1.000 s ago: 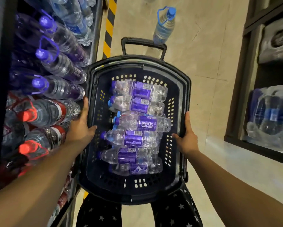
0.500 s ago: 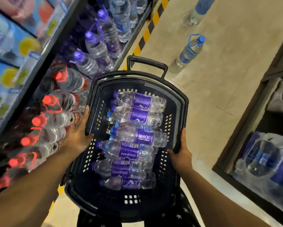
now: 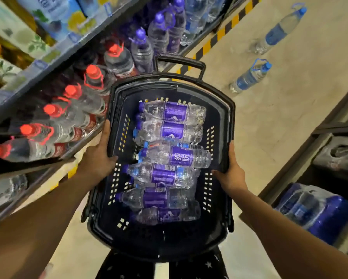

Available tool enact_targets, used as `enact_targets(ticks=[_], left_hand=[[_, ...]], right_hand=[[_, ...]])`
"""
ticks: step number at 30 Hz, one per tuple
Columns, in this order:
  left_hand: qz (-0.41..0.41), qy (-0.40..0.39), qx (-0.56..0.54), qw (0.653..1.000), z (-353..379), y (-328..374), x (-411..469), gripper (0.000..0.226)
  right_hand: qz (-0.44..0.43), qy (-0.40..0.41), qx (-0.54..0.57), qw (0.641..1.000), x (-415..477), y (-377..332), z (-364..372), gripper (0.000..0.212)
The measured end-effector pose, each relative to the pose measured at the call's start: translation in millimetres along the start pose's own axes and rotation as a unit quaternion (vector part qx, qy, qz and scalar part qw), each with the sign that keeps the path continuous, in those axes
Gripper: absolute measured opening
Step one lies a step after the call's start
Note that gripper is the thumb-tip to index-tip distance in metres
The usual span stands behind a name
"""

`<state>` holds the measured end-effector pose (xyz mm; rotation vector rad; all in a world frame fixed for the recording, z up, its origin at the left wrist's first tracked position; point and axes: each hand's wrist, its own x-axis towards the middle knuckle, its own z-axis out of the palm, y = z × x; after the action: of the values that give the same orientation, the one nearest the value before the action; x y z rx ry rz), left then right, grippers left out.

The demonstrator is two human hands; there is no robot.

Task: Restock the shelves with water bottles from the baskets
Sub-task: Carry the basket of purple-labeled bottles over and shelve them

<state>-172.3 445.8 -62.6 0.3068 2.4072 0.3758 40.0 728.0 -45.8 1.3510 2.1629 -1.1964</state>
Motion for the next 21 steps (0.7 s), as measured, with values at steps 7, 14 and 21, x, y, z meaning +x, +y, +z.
enact_targets(ticks=[7, 14, 21], left_hand=[[-0.095, 0.026, -0.056, 0.994, 26, -32, -76, 0.108], [-0.201, 0.058, -0.213, 0.954, 73, -66, -176, 0.102], [-0.28, 0.112, -0.278, 0.912, 141, -118, -272, 0.106]], right_hand=[[-0.04, -0.068, -0.067, 0.995, -15, -7, -2, 0.116], [-0.122, -0.143, -0.145, 0.971, -34, -7, 22, 0.115], [-0.199, -0.207, -0.246, 0.926, -75, -19, 68, 0.11]])
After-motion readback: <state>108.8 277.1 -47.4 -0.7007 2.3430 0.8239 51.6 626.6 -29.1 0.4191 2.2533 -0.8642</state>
